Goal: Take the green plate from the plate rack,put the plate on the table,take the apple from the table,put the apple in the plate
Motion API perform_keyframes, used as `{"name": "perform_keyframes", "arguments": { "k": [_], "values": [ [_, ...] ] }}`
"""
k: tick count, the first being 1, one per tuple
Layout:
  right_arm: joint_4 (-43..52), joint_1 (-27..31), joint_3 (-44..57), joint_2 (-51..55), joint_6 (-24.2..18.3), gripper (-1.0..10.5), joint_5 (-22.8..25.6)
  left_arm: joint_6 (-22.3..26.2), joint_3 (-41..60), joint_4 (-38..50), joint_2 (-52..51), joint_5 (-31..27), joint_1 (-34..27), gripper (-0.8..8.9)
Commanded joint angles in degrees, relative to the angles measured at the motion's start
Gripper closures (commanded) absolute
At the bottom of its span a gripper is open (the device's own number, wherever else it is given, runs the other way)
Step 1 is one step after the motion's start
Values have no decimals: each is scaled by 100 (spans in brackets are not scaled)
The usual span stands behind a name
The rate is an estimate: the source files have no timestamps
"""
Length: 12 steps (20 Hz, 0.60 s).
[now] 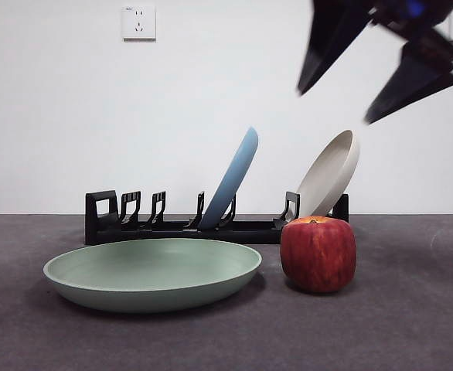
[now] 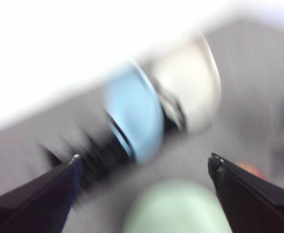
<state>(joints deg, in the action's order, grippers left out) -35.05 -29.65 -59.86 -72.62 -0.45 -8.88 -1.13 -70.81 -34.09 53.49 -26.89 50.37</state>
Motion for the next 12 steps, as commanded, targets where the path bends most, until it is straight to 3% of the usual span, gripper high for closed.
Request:
{"name": "perform_keyframes", "arguments": {
  "k": [1,7,12],
  "values": [
    [31,-249,-81,-503,-170,406,444,103,-120,-31,-520,-175,-24,375],
    [385,-435,-87,-1797,-308,407,625,114,-168,-605,-1134,-737,-24,377],
    [566,-433,-87,-2334,-308,408,599,57,-168,-1154,-1121,-780,-24,377]
  ]
}}
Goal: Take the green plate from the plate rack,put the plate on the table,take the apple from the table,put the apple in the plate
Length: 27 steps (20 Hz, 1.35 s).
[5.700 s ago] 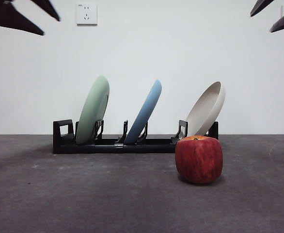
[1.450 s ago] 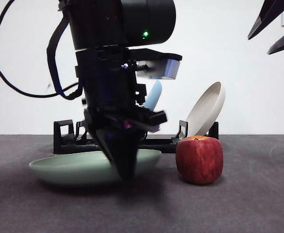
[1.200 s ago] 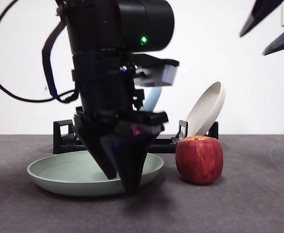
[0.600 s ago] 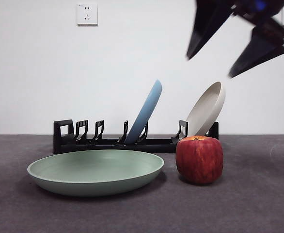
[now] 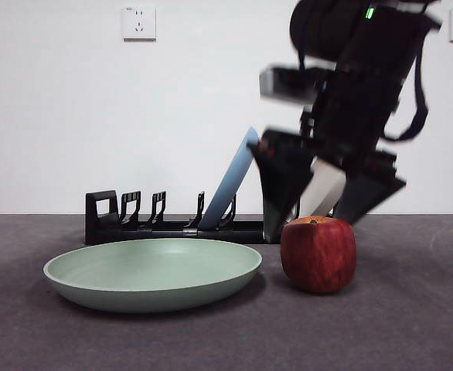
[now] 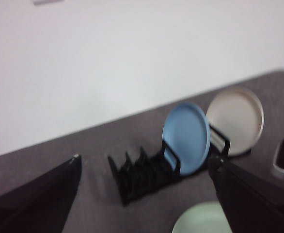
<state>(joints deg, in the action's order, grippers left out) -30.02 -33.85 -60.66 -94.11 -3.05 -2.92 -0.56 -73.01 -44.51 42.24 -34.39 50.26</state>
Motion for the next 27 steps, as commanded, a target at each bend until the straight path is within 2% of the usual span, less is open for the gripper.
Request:
{"name": "perform_keyframes", "arguments": {
  "k": [1,6,7,8,10,14,18,22,27],
  "values": [
    [74,-13,-7,-267,-48,410,4,-9,52,-157,31,-33,-13,377],
    [61,-13,-4,-575,-39,417,4,-9,52,-184,48,-33,-13,377],
    [28,-13,-4,-605,-13,461,24,-9,52,-188,48,-31,-13,377],
    [22,-13,-4,-608,37,595,31,-9,52,-203,48,-33,-13,377],
    [24,-13,-7,-597,63,979,17,-9,52,-262,48,-61,-13,377],
    [-31,-9,-37,-516,81,955,28,-9,52,-319,48,-155,-11,377],
    [-216,-109,-389,-129,426,955,-24,-9,52,-315,48,-157,-13,377],
    [-208,-422,-1137,9,452,957,-638,-9,52,-315,48,-157,-11,377],
    [-216,-1023,-2197,-483,446,958,-592,-9,52,-317,48,-160,-13,377]
  ]
}}
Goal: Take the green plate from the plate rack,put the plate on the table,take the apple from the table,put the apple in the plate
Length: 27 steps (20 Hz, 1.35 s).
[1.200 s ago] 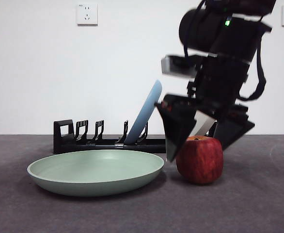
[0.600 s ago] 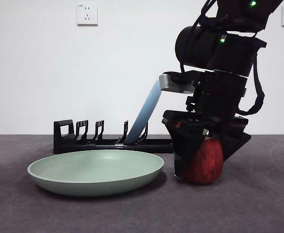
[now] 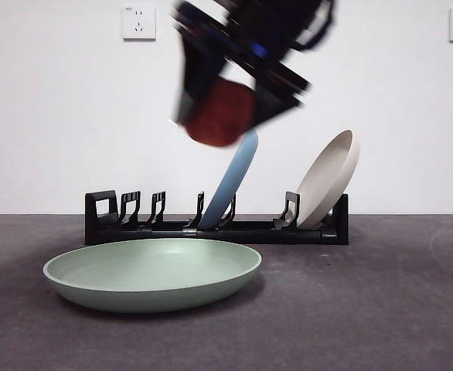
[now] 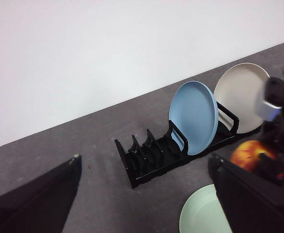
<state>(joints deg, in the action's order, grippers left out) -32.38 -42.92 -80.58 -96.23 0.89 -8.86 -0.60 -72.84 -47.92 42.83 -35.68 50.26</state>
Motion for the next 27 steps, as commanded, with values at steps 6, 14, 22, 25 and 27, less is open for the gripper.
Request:
{"name": "perform_keyframes", "arguments": {
  "k": [6,14,22,25,27],
  "values": [
    [-157,-411,-758,-1377,46,958,46,-4,35,17,-11,-31,-13,377],
    [-540,-525,-756,-2210,17,958,304,-4,35,-46,-11,-33,-13,377],
    [-538,-542,-756,-2326,11,796,321,-92,35,-232,-11,-33,-13,377],
    [-542,-542,-756,-2326,11,479,328,-94,35,-278,-11,-33,-13,377],
    [-542,-542,-756,-2326,11,337,328,-94,35,-280,-11,-31,-13,377]
  ]
}}
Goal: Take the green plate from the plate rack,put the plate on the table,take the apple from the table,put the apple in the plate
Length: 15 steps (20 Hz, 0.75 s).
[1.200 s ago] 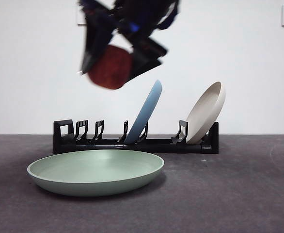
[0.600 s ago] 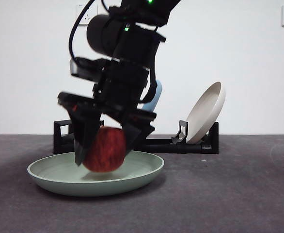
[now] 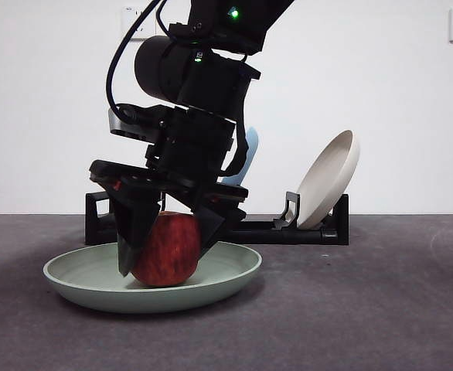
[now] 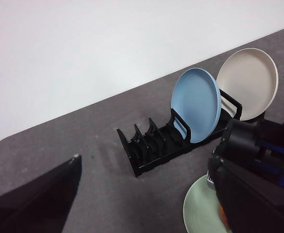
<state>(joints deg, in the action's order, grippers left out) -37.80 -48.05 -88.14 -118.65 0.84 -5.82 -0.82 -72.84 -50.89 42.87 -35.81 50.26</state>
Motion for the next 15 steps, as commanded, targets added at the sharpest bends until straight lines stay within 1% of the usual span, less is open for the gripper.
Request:
{"name": "perform_keyframes", "arguments": {
  "k": [1,8,15],
  "values": [
    [2,-31,0,-83,15,335,24,-72,35,17,-15,-17,-13,377],
    [-2,-28,-17,28,13,344,26,-74,35,22,-13,-17,-13,377],
    [-55,28,-22,820,4,349,59,-70,35,70,223,-13,-13,378]
  ]
}}
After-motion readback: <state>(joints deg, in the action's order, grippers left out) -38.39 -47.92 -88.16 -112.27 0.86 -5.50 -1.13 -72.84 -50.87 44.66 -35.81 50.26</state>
